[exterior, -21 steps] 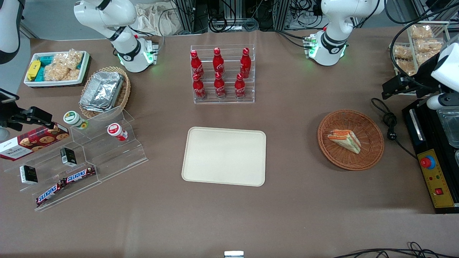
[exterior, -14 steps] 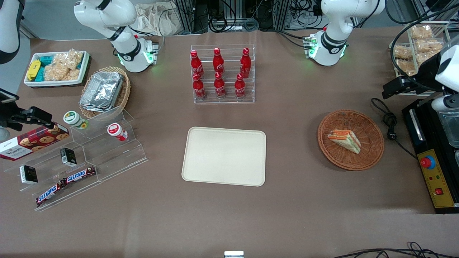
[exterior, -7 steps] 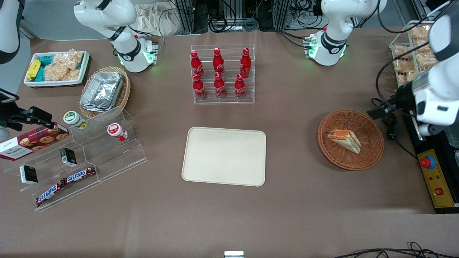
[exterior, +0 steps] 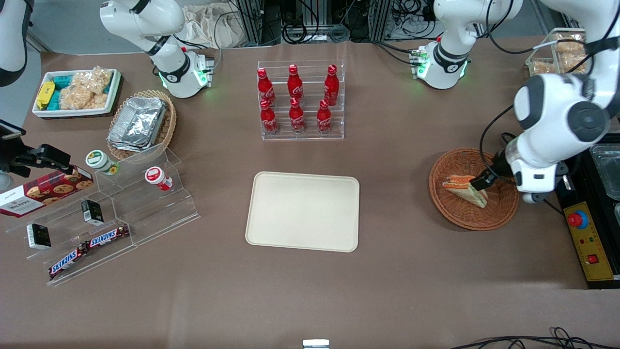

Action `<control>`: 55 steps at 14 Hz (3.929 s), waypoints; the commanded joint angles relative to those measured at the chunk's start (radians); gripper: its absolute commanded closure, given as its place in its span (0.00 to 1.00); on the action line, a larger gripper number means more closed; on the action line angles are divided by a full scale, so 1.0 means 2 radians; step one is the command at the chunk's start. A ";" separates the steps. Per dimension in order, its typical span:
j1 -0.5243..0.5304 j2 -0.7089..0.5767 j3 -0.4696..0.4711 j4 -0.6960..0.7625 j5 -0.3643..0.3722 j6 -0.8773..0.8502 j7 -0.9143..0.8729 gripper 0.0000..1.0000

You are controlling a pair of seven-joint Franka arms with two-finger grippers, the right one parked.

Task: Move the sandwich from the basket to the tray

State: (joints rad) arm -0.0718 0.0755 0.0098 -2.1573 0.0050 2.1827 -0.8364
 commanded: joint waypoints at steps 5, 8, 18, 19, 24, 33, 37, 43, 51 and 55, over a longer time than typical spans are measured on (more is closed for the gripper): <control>-0.003 0.088 0.004 -0.037 0.041 0.117 -0.102 0.01; -0.003 0.115 0.004 -0.035 0.065 0.139 -0.131 0.06; -0.004 0.038 0.002 -0.002 0.065 0.025 -0.117 1.00; -0.008 0.026 -0.001 0.018 0.059 -0.010 -0.117 1.00; -0.010 0.019 -0.087 0.127 0.014 -0.112 -0.116 1.00; -0.030 0.101 -0.236 0.144 0.037 0.023 -0.024 1.00; -0.078 0.184 -0.236 0.158 0.112 0.115 -0.025 1.00; -0.089 0.266 -0.233 0.158 0.212 0.202 -0.027 1.00; -0.082 0.287 -0.232 0.188 0.219 0.201 -0.024 0.00; -0.061 0.222 -0.233 0.202 0.204 0.122 -0.028 0.00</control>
State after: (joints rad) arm -0.2220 0.6071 -0.4498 -1.7664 0.4240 2.5341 -0.8907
